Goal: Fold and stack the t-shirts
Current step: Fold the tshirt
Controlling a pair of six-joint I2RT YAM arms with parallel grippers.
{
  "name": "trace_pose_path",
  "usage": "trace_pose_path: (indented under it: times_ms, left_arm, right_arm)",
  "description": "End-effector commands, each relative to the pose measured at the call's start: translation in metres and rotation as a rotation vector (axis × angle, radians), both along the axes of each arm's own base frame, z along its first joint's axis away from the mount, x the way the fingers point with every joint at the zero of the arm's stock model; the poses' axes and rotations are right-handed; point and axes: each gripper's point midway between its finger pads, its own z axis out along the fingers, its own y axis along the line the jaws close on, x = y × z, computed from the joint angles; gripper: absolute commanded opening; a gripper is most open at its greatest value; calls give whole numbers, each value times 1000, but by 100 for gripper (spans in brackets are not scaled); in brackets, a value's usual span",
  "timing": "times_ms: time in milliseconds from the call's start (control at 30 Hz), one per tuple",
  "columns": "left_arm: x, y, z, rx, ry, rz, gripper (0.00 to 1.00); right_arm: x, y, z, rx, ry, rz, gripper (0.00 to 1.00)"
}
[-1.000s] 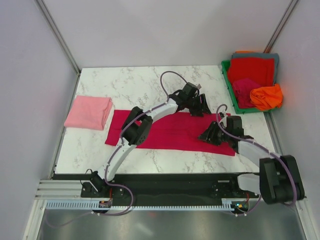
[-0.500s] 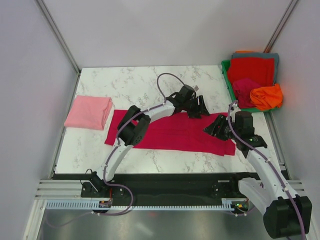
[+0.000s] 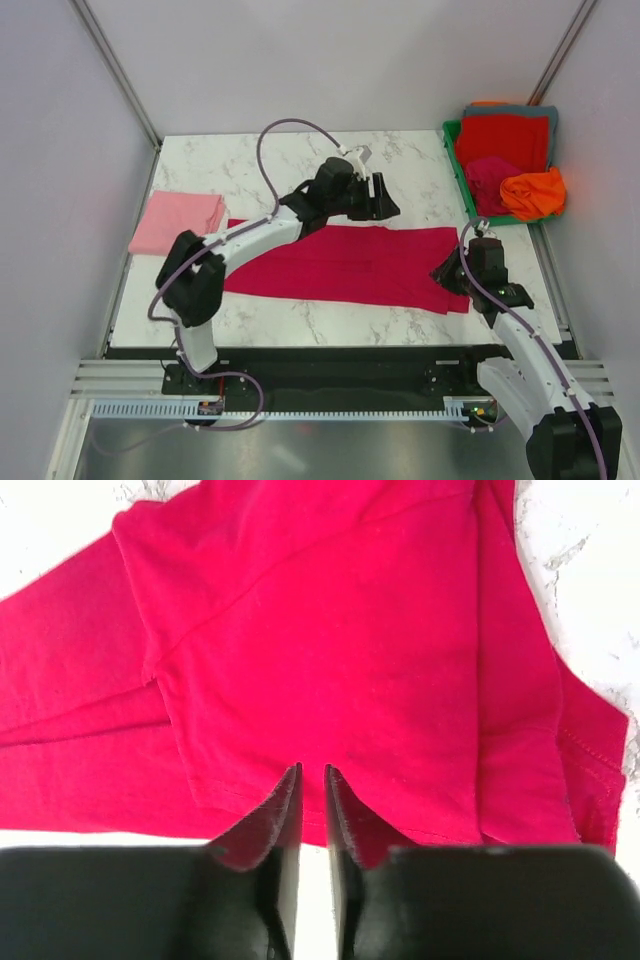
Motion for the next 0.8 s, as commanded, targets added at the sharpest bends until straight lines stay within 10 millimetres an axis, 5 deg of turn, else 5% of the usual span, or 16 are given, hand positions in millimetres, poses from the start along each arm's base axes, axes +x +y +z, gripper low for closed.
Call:
trace_pose_path:
  times_ms: [0,33,100,133,300,433,533,767]
  left_arm:
    - [6,56,36,143,-151,109,73]
    - [8,81,42,178,-165,186,71]
    - [5,117,22,263,-121,264,63]
    - [10,140,32,259,-122,317,57]
    - [14,229,2,365,-8,471,5]
    - [22,292,-20,435,57,601,2]
    - [23,318,-41,482,123,653,2]
    - [25,339,-99,579,296,687,2]
  right_arm:
    - [8,-6,10,-30,-43,-23,19]
    - [8,-6,10,-34,-41,-20,13]
    - [10,-7,9,-42,-33,-14,0]
    - [10,-11,4,-63,-12,-29,0]
    - [15,-20,-2,-99,19,-81,0]
    - [20,-15,-11,-104,70,-75,0]
    - [22,-7,-21,-116,126,-54,0]
    - [34,5,-30,-174,144,-48,0]
